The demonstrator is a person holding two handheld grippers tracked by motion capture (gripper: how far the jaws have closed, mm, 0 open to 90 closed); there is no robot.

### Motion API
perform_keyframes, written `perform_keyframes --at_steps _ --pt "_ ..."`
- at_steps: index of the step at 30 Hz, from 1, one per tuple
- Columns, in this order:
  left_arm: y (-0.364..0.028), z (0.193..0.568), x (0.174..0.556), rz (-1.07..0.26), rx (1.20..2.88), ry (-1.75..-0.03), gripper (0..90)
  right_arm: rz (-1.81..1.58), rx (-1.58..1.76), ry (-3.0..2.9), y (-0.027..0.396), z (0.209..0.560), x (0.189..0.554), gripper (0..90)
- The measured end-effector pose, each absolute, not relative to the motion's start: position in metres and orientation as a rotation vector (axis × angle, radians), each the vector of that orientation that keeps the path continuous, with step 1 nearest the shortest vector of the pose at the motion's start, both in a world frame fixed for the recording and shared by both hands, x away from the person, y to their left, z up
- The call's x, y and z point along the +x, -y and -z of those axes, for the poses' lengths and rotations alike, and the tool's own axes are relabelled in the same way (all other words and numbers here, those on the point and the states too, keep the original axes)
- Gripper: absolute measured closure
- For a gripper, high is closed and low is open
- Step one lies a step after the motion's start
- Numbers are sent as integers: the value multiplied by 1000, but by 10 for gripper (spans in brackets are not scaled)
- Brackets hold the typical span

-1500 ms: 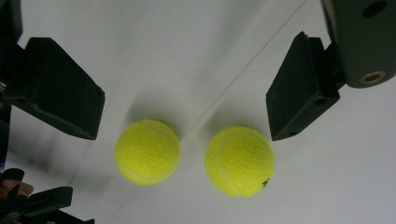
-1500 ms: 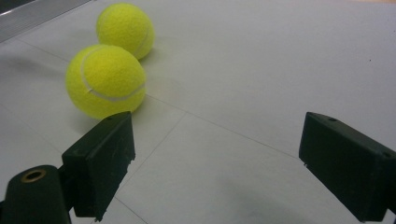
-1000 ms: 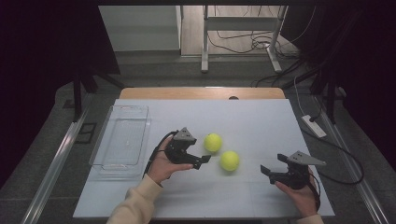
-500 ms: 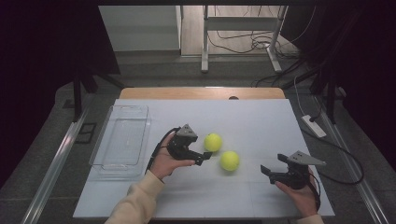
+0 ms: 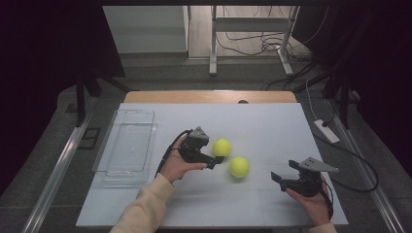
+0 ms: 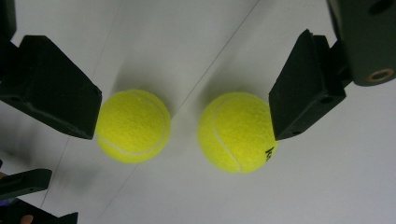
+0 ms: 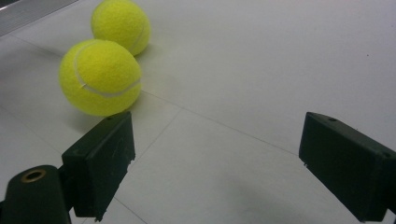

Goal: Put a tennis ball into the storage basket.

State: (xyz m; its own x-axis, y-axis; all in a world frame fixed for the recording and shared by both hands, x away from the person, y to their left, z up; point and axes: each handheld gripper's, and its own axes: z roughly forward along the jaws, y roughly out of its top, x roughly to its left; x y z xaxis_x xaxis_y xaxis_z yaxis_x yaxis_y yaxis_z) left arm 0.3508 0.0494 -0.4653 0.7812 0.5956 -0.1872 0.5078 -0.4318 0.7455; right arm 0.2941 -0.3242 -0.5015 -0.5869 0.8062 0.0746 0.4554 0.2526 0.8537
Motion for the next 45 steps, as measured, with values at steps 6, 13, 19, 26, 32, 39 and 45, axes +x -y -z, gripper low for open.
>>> perform_keyframes --at_steps 6,13,19,26,32,39,45 --pt "-45 467 358 -136 2131 -833 101 -1265 1149 -2153 324 502 294 103" --pt "-41 470 366 -135 2148 -867 97 -1262 1148 -2156 324 502 294 103" --pt "-38 472 372 -135 2165 -877 96 -1262 1152 -2154 324 502 294 103" --pt "-35 474 379 -138 2184 -902 94 -1261 1152 -2155 324 502 294 103" --pt "-33 477 383 -134 2191 -913 96 -1261 1154 -2154 324 503 294 103" --pt "-25 478 386 -132 2208 -901 96 -1263 1151 -2155 324 503 294 103" --pt "-19 482 391 -136 2223 -913 96 -1264 1152 -2156 324 503 294 103"
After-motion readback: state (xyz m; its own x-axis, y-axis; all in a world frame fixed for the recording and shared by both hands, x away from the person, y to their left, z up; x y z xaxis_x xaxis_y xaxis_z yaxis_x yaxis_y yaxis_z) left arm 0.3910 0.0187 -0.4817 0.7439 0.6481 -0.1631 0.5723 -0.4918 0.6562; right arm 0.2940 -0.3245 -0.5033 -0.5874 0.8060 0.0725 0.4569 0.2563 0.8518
